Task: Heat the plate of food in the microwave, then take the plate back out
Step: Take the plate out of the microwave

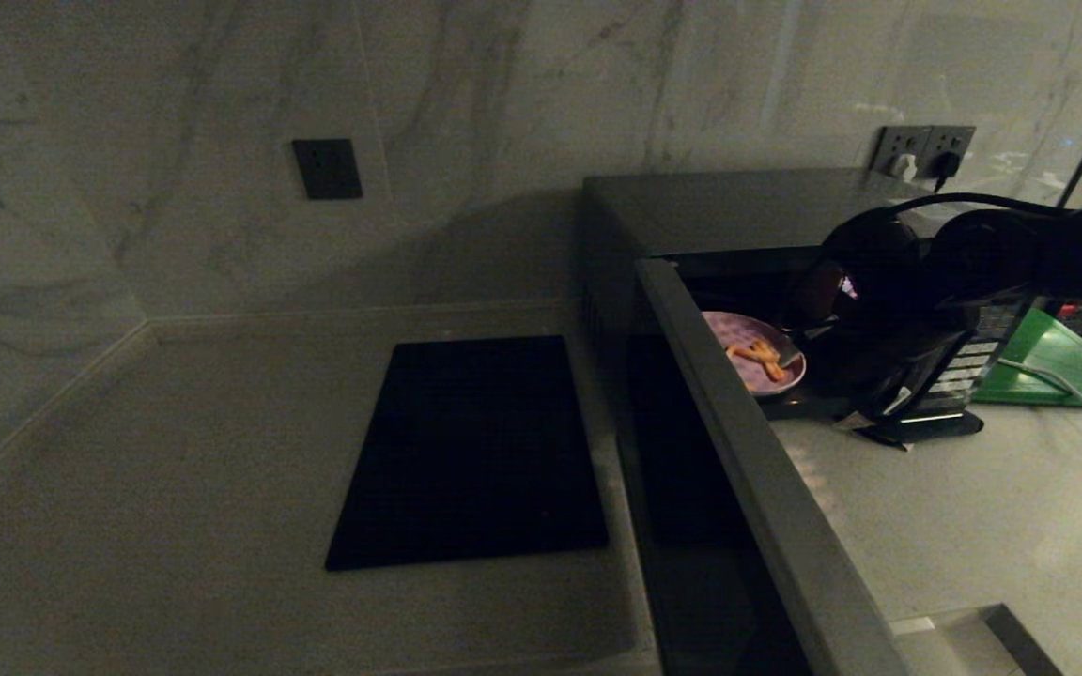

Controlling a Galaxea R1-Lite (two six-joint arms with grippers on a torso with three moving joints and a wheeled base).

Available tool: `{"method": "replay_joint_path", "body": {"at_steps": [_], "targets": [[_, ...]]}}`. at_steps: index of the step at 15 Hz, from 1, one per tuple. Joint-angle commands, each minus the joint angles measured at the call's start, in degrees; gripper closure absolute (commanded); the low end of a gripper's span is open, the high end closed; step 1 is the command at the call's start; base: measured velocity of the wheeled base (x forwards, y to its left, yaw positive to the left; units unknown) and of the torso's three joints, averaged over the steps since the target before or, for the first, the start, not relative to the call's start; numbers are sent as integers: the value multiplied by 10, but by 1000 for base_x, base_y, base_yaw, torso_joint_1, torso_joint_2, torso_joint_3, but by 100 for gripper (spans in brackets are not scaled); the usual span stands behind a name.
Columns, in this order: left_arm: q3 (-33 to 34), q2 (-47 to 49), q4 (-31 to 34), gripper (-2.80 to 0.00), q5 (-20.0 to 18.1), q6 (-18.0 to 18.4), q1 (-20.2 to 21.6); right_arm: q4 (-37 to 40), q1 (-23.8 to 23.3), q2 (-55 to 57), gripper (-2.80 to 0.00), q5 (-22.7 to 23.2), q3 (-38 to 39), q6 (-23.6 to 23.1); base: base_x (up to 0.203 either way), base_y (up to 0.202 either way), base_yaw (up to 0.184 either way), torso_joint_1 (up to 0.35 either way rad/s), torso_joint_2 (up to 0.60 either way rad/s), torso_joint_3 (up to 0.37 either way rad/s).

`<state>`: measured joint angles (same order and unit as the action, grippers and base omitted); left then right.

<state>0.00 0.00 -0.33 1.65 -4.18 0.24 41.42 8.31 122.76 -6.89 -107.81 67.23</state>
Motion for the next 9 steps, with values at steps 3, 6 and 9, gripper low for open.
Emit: {"method": "replay_joint_path", "body": {"at_steps": [3,6,9], "targets": [[0,0,0,0,0,0,0,2,0,14,-280,0,-4,4,0,0,0,0,0,0],[0,1,0,0,0,0,0,2,2,25,-280,0,-19,3,0,0,0,0,0,0],[0,1,0,0,0,0,0,2,2,44,-280,0,-41,3,0,0,0,0,0,0]]}}
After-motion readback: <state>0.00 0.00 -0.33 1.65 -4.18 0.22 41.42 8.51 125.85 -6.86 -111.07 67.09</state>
